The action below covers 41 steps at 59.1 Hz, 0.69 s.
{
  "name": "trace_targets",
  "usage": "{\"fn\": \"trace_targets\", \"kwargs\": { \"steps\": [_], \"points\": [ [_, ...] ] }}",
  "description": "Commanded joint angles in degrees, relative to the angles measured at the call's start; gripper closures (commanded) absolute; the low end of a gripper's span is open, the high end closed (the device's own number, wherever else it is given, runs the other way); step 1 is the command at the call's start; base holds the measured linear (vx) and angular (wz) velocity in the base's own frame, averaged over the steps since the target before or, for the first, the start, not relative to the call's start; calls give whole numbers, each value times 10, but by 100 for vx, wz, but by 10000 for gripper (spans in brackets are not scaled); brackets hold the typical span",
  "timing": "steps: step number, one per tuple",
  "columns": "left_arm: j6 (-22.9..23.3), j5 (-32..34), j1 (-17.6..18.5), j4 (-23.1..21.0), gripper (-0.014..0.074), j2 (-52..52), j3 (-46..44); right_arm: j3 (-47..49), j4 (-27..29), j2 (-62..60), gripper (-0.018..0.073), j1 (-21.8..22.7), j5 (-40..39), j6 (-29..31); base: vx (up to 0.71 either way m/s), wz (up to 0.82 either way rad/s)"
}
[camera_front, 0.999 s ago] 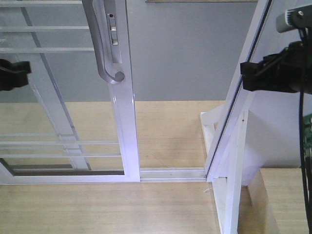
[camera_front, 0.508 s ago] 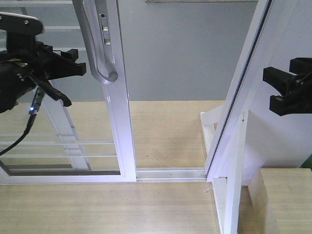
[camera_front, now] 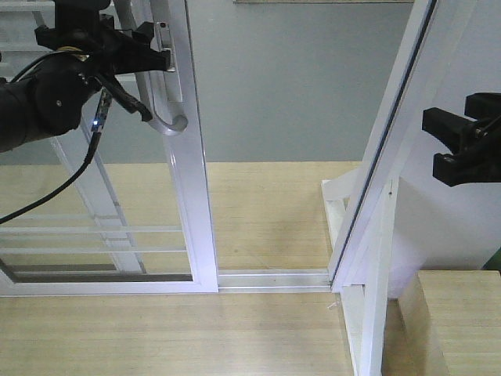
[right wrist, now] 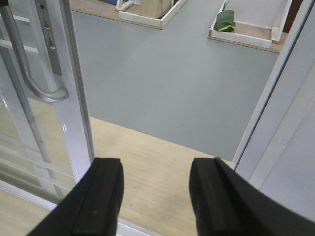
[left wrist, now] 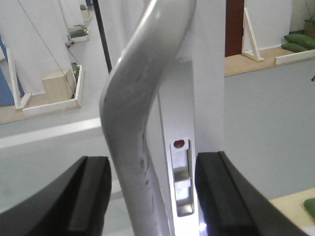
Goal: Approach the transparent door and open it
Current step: 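Withdraw the right gripper and bring the left gripper to the handle, then push the handle with the left gripper, sliding the door further open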
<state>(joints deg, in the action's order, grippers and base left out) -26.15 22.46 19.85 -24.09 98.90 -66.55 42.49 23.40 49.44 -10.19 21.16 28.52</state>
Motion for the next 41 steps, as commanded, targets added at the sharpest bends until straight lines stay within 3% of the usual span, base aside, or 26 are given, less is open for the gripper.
{"fn": "trace_targets", "kwargs": {
  "steps": [1,15,26,36,41],
  "points": [
    [6,51,1,5,97,-7,-44,16,0,-4,172,3,-39,2,0,0],
    [8,51,-5,3,97,56,-107,16,0,-4,172,3,-38,2,0,0],
    [5,50,-11,-71,122,70,-114,16,0,-4,172,3,-33,2,0,0],
    [-43,43,-13,-80,176,64,-114,16,-1,-4,172,3,-29,2,0,0],
    [-81,7,-13,-107,185,54,-114,16,-9,-4,172,3,-28,2,0,0]
  ]
}}
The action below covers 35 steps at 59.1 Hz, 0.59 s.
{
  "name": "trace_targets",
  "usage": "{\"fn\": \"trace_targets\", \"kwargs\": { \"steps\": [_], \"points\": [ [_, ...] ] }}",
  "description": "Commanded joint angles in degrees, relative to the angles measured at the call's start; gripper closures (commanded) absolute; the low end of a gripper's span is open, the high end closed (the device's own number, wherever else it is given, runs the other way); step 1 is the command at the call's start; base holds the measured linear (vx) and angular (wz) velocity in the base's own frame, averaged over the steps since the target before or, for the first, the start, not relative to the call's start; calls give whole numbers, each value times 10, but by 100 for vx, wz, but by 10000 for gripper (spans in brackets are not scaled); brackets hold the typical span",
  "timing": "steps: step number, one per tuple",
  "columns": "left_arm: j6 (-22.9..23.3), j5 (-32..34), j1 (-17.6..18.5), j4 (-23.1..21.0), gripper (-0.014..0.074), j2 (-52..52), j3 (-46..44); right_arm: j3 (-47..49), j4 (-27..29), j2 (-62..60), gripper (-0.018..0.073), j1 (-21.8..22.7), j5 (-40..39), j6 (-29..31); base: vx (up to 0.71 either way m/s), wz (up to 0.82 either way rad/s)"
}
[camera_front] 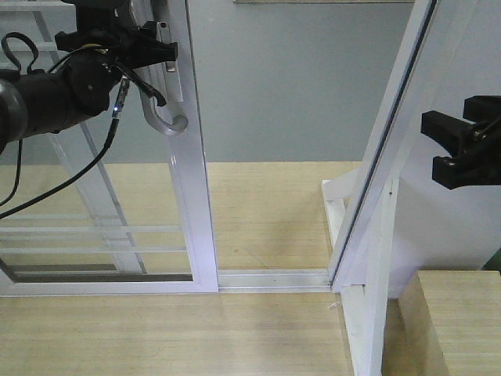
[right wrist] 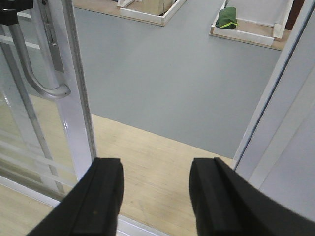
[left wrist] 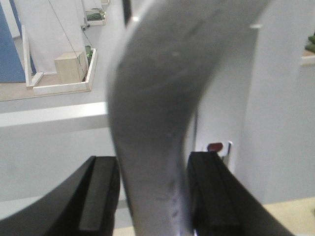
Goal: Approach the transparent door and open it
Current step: 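Push the handle with the left gripper, sliding the door further open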
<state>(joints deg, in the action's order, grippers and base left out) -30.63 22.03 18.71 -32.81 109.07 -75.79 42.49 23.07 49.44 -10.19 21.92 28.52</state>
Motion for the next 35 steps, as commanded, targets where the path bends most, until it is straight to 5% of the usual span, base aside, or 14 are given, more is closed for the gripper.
{"fn": "trace_targets", "kwargs": {
  "steps": [1,8,19,35],
  "points": [
    [-43,4,-3,-26,185,-50,-22,16,-9,-4,172,3,-36,2,0,0],
    [-98,-49,-13,-90,185,-70,-22,16,-13,-4,172,3,-37,2,0,0],
    [-158,-46,-51,-170,184,-78,-19,16,-14,-4,172,3,-36,2,0,0],
    [-174,-60,-102,-194,184,-89,-19,16,-14,-4,172,3,-36,2,0,0]
  ]
}}
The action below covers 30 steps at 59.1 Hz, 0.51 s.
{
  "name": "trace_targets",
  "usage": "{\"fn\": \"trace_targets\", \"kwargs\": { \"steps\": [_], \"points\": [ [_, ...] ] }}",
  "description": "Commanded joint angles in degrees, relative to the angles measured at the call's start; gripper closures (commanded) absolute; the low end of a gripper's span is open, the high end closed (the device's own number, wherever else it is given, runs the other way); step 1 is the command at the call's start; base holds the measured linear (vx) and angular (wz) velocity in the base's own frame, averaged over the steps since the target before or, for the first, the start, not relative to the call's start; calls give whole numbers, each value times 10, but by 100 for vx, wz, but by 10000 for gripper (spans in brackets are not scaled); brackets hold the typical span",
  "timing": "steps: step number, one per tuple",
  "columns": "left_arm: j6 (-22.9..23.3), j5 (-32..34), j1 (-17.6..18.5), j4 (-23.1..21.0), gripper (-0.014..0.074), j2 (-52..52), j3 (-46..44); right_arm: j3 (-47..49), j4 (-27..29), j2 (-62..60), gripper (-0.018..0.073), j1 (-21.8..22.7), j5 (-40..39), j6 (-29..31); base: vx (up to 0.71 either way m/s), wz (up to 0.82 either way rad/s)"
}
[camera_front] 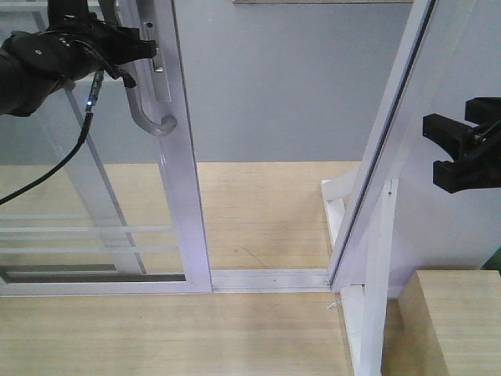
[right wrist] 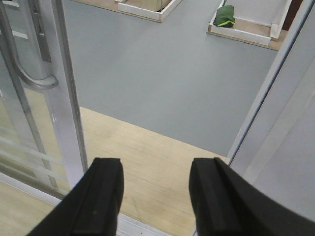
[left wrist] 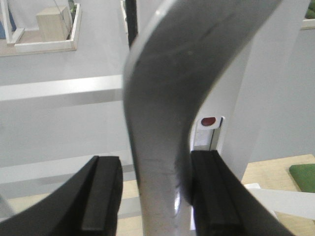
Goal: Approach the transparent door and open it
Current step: 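Push the handle with the left gripper, sliding the door further open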
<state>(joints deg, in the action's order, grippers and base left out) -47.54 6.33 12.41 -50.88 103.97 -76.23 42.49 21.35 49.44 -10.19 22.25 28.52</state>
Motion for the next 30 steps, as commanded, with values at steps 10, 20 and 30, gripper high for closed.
{"fn": "trace_targets", "kwargs": {
  "steps": [10,20,30],
  "points": [
    [-30,73,-64,-12,184,-56,-15,16,-1,-4,172,3,-39,2,0,0],
    [-35,5,-96,-12,183,-73,-14,16,-10,-4,172,3,-39,2,0,0],
    [-34,-73,-136,-12,183,-86,-14,16,-10,-4,172,3,-39,2,0,0]
  ]
}}
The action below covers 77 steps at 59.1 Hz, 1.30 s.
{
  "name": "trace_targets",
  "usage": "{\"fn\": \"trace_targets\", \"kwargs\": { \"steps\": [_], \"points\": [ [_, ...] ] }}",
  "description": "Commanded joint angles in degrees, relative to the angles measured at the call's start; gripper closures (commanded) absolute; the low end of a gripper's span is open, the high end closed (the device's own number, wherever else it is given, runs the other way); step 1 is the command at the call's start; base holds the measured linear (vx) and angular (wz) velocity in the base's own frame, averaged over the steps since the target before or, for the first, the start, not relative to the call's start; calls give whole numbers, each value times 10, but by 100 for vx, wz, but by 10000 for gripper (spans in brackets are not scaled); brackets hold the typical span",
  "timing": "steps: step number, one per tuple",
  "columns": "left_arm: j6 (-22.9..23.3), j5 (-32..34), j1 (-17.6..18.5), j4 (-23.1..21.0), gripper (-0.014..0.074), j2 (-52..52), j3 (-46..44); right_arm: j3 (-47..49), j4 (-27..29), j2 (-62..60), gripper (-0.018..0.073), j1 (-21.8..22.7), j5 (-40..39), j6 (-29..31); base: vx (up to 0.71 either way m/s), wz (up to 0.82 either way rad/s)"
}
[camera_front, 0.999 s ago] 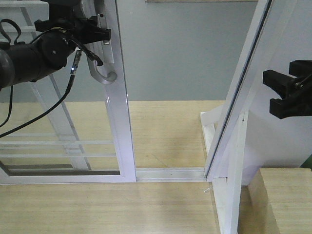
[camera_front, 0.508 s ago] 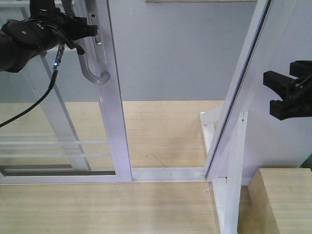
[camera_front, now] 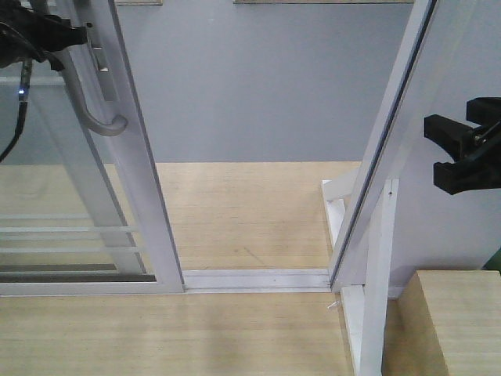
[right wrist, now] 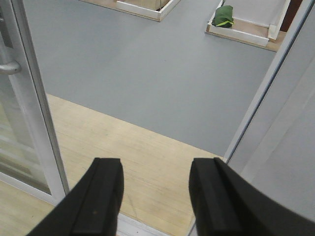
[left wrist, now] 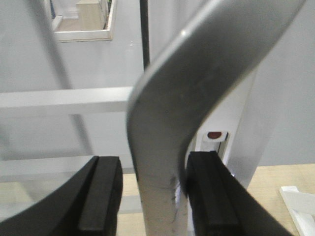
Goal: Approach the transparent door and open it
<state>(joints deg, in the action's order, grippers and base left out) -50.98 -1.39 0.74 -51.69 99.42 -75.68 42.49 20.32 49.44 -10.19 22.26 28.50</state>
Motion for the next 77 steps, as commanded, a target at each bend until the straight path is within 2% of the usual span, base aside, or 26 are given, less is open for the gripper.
{"fn": "trace_targets", "kwargs": {
  "steps": [1,11,17,25,40,54,63,77],
  "points": [
    [0,0,-25,-4,183,-42,-20,16,1,-4,172,3,-40,2,0,0],
    [0,-42,-61,6,173,-63,16,16,1,-4,172,3,-39,2,0,0],
    [0,-46,-81,31,149,-89,67,16,1,-4,172,3,-39,2,0,0],
    [0,-47,-105,31,123,-147,141,16,1,-4,172,3,-39,2,0,0],
    [0,-76,-110,31,124,-296,251,16,6,-4,173,3,-39,0,0,0],
    [3,-133,-110,30,124,-412,272,16,6,-4,174,3,-37,0,0,0],
    [3,-132,-110,30,124,-444,272,16,6,-4,174,3,-37,0,0,0],
    [4,-123,-110,31,125,-436,272,16,6,-4,174,3,-37,0,0,0]
  ]
}}
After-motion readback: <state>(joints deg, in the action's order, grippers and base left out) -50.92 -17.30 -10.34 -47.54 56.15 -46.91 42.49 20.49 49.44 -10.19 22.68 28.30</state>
